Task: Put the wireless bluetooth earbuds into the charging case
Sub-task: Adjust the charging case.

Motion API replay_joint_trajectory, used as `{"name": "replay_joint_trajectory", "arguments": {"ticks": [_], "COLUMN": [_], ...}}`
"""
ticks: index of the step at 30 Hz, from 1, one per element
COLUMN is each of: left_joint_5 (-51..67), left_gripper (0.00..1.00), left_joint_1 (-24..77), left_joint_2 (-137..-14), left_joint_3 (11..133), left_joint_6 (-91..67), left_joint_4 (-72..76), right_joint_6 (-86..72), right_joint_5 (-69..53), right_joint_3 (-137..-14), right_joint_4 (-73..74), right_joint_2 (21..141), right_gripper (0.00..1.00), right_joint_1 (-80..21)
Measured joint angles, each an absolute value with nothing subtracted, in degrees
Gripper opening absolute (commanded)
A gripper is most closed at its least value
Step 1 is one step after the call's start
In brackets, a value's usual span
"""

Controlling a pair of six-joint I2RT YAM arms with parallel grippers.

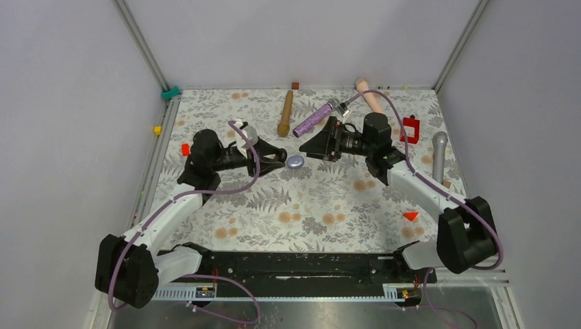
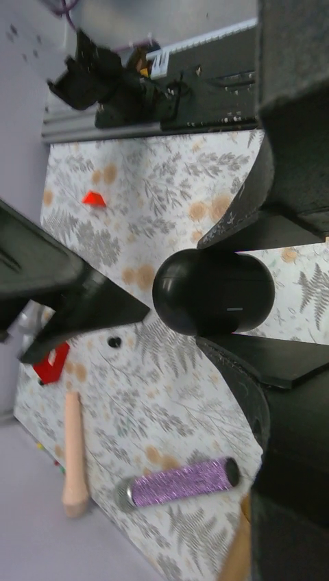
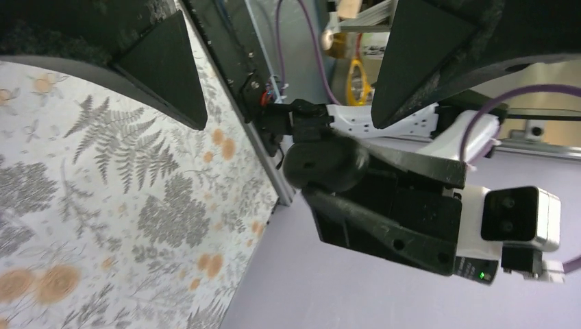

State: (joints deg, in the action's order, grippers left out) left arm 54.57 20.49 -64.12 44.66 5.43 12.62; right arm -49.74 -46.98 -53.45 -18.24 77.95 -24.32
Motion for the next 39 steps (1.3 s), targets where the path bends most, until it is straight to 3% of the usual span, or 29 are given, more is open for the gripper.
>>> {"name": "replay_joint_trajectory", "arguments": {"ticks": [7,13,38,39], "left_joint_5": [59.0,57.7,55.3,55.3], "left_gripper": [0.29,0.31,0.35,0.35], "left_joint_1": [20.8,22.8,24.8,24.9], "left_joint_2": [-65.6,-66.9,-70.7,-70.7], "left_joint_3": [31.9,29.2,27.6,27.6], "left_joint_6": [-15.4,-24.2,-27.0,-27.0], "left_joint_4": [51.4,68.5,76.8,76.8], "right_joint_6": [-62.9,-72.5,-84.0,-84.0], "right_joint_5": [-50.6,-50.0,-49.2,-49.2], "right_joint_3": [-48.3,-44.2,-43.0,-43.0], "right_joint_4": [-34.5,-47.6,-60.3,-60.3], "right_joint_2": [83.4,84.0,84.0,84.1], "right_gripper": [1.00,0.99,0.99,0.96], "right_joint_1": [-24.4,-26.2,-34.7,-35.2]}}
